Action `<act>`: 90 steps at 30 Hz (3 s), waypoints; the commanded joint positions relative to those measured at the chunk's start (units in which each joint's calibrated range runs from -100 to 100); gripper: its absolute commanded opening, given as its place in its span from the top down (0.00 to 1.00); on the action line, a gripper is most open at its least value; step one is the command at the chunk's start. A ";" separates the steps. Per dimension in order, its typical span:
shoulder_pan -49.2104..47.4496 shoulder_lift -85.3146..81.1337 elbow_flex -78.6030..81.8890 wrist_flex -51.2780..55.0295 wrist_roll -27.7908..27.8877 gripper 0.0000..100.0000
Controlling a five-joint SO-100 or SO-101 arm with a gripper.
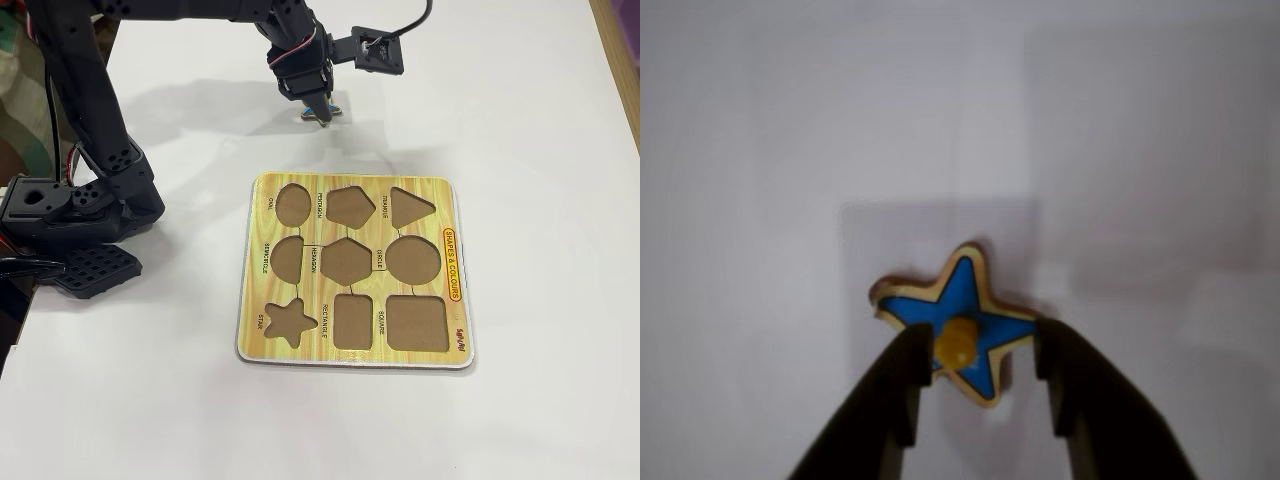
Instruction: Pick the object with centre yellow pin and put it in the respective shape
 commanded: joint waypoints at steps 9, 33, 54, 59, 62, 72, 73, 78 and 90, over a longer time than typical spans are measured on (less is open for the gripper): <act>-0.75 -1.69 -0.99 -0.30 -0.12 0.87; -2.90 -1.60 -0.63 -0.99 -0.07 0.88; -2.51 -0.68 0.90 -1.16 -0.07 0.88; -2.51 -0.68 1.71 -1.16 -0.07 0.88; -2.51 -0.68 1.71 -1.16 -0.07 0.88; -2.80 -0.68 0.63 -1.25 -0.07 0.88; -2.80 -0.77 0.63 -1.25 -0.07 0.88; -2.80 -0.77 1.35 -7.38 0.19 0.88; -2.61 -0.60 2.34 -7.56 0.40 0.88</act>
